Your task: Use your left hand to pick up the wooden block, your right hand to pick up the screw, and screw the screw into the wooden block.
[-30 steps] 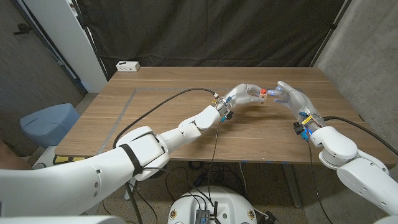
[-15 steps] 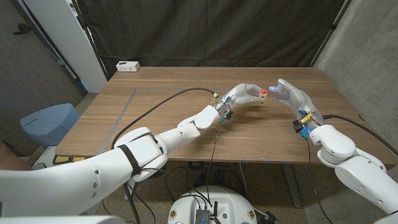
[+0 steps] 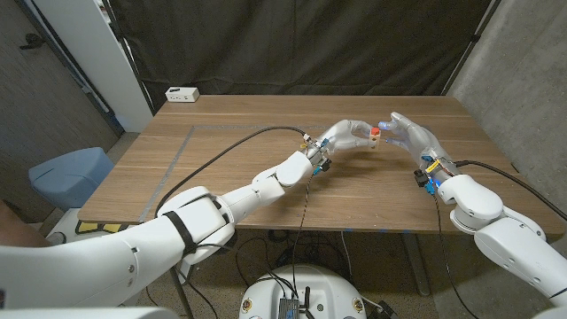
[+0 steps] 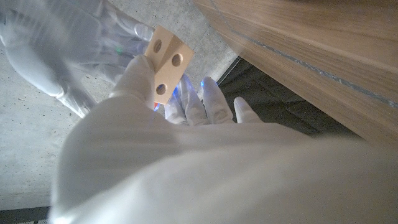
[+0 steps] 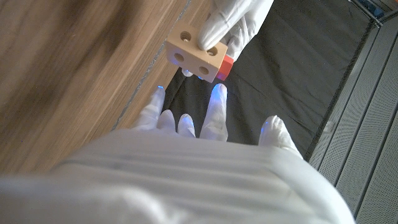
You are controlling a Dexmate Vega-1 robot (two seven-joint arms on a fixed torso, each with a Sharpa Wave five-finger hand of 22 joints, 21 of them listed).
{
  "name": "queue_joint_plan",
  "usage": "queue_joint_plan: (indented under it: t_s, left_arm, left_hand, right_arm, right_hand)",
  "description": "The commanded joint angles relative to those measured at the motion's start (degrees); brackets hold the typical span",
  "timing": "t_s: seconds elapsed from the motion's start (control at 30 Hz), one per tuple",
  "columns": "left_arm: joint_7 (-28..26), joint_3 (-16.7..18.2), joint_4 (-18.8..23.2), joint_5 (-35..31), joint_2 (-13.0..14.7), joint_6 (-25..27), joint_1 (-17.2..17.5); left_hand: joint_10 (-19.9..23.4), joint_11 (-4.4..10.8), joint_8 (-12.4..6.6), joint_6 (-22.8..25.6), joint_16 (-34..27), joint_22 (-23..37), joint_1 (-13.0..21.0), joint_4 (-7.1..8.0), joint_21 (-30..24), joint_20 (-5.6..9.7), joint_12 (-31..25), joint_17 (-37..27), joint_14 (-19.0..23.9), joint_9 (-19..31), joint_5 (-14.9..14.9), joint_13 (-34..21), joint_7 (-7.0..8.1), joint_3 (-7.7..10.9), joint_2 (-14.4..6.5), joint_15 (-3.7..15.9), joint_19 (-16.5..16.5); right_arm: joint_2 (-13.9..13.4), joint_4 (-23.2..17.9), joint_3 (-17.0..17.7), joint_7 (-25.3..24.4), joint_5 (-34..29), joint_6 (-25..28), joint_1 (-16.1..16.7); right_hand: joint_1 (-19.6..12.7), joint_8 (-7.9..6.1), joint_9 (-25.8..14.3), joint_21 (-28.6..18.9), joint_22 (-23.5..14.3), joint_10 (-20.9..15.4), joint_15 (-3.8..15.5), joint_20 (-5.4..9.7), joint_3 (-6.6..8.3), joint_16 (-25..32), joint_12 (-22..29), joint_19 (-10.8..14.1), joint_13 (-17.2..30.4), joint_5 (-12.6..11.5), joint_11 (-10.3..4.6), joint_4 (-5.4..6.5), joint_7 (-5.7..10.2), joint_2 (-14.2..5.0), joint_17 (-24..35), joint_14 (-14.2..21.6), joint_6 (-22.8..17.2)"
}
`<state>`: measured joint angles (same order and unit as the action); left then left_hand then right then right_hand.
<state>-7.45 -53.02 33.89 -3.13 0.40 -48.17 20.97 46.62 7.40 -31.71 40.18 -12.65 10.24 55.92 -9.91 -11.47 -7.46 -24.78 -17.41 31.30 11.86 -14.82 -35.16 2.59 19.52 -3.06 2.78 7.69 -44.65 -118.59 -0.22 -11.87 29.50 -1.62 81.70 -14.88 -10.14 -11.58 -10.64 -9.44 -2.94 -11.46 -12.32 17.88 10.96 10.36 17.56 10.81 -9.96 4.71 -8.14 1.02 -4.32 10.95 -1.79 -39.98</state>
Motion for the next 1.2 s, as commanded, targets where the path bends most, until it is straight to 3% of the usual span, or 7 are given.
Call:
queue_joint_plan:
  t_s: [0.03,0.6,1.2]
  left_arm:
    - [-0.2,0.4,0.8,-0.7,0.0,1.2,0.4]
    - [0.0,0.0,-1.6,-0.5,-1.3,0.8,-0.5]
    - [0.5,-0.4,-4.9,0.4,-2.4,-0.4,-1.9]
  left_hand:
    - [5.3,4.96,-0.36,12.1,-0.1,0.2,-0.5,1.16,-0.1,0.15,-3.5,-0.1,0.2,0.2,-0.2,-1.1,3.07,1.59,-1.5,5.34,0.1]
    - [5.6,4.95,-0.37,12.1,-0.2,0.2,-0.4,1.13,-0.1,0.16,-3.6,-0.1,0.2,0.3,-0.2,-1.1,3.11,1.55,-1.4,5.26,0.1]
    - [5.5,4.94,-0.36,12.1,-0.2,0.2,-0.4,1.13,-0.1,0.13,-3.6,-0.2,0.1,0.3,-0.2,-1.1,3.16,1.57,-1.5,5.3,0.1]
  right_arm:
    - [-0.8,2.0,-1.4,1.4,1.0,-0.9,-1.8]
    - [-1.0,2.7,-1.9,0.8,1.6,-1.8,-2.0]
    - [-0.9,2.5,-2.2,-0.4,2.1,-0.8,-2.2]
  right_hand:
    - [0.3,-0.26,-0.2,0.2,-0.2,0.5,0.06,0.05,-0.09,0.0,0.0,-0.5,0.1,0.0,0.33,0.06,0.14,0.12,0.2,-0.7,0.4]
    - [0.3,-2.21,-0.1,0.1,-0.3,-0.4,0.13,0.12,-0.06,0.3,0.8,-1.0,0.0,-0.1,-0.18,0.12,-0.62,-0.13,0.2,-0.6,-4.2]
    - [0.1,-2.77,-0.1,-0.1,-0.3,-1.7,0.41,0.14,0.1,0.7,1.2,-0.6,0.0,-0.1,-0.31,0.02,-1.31,-0.33,0.1,0.1,-6.4]
